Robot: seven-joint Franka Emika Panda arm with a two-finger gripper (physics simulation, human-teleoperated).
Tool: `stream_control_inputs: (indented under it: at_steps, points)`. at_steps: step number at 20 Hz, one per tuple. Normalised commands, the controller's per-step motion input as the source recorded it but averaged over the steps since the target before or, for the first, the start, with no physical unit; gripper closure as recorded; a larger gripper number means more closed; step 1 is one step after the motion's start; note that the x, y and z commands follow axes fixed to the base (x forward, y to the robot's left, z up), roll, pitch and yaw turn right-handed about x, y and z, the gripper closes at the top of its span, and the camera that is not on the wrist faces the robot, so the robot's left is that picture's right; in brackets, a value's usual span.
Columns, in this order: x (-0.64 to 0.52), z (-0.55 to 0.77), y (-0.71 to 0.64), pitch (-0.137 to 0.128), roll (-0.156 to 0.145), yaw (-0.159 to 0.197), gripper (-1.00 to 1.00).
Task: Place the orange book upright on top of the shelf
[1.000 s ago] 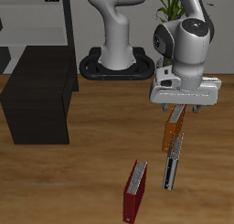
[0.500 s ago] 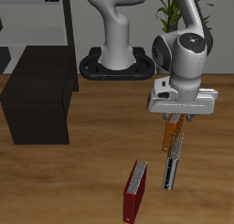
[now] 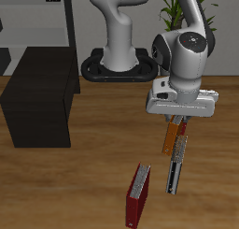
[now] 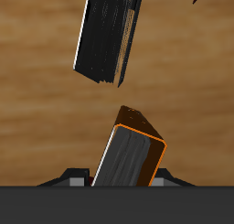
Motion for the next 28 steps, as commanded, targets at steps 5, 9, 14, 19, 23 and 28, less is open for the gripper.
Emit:
stream_control_inputs:
  at_steps: [5, 9, 14, 19, 23, 28]
  points:
    - [-0.03, 0.1, -0.13, -0.017, -0.022, -0.005, 1.0]
    - [-0.05, 0.22, -0.18, -0.03, -0.012, 0.02, 1.0]
    - [-0.04, 0.31, -0.41, -0.033, -0.027, 0.022, 1.0]
    - [-0.03, 0.2, -0.45, -0.007, -0.028, 0.022, 1.0]
    - [-0.13, 0.25, -0.31, -0.017, 0.01, 0.033, 1.0]
    - [-0.28, 0.42, -0.37, 0.011, 0.063, 0.062, 1.0]
